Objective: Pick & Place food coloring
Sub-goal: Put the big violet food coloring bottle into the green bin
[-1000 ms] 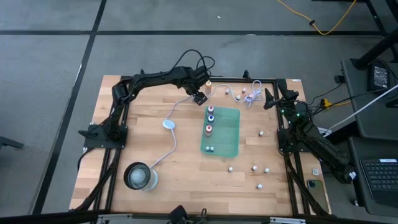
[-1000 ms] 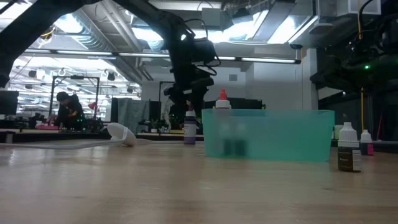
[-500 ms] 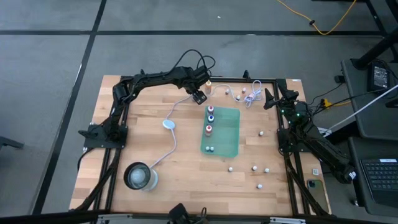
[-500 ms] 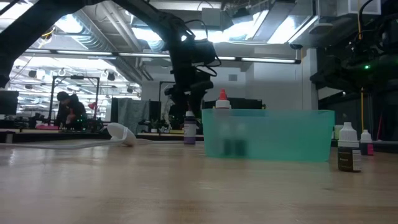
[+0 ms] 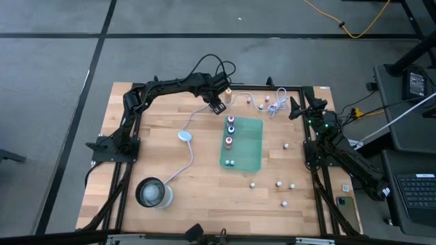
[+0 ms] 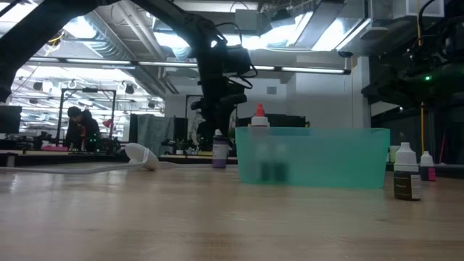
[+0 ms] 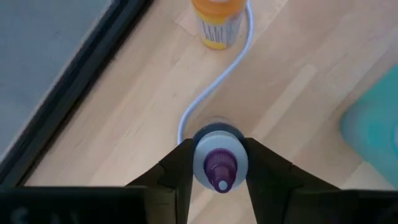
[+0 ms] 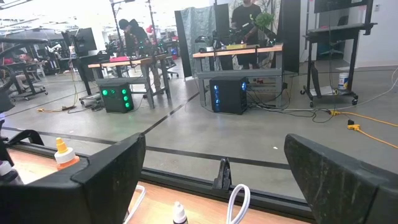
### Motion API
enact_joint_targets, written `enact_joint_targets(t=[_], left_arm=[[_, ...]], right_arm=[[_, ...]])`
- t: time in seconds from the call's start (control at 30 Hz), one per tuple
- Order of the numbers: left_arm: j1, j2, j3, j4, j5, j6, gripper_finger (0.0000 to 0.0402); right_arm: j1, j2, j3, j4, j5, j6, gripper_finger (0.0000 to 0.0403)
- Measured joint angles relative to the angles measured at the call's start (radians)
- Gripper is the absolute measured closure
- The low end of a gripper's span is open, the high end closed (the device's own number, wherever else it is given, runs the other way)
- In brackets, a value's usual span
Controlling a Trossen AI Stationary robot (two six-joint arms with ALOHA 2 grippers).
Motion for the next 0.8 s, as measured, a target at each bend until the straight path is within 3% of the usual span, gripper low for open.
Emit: enact_joint_targets(t=[0.43, 0.8], left_arm=[[-0.058, -0.192, 0.000, -0.141, -0.022, -0.001, 0.0288], [-0.245, -0.364, 0.000, -0.318, -0.025, -0.030, 0.0288]], right_arm=[[0.000, 0.000, 0.000, 0.000, 0.000, 0.000, 0.0019], [0.000, 0.000, 0.000, 0.000, 0.000, 0.000, 0.0019]])
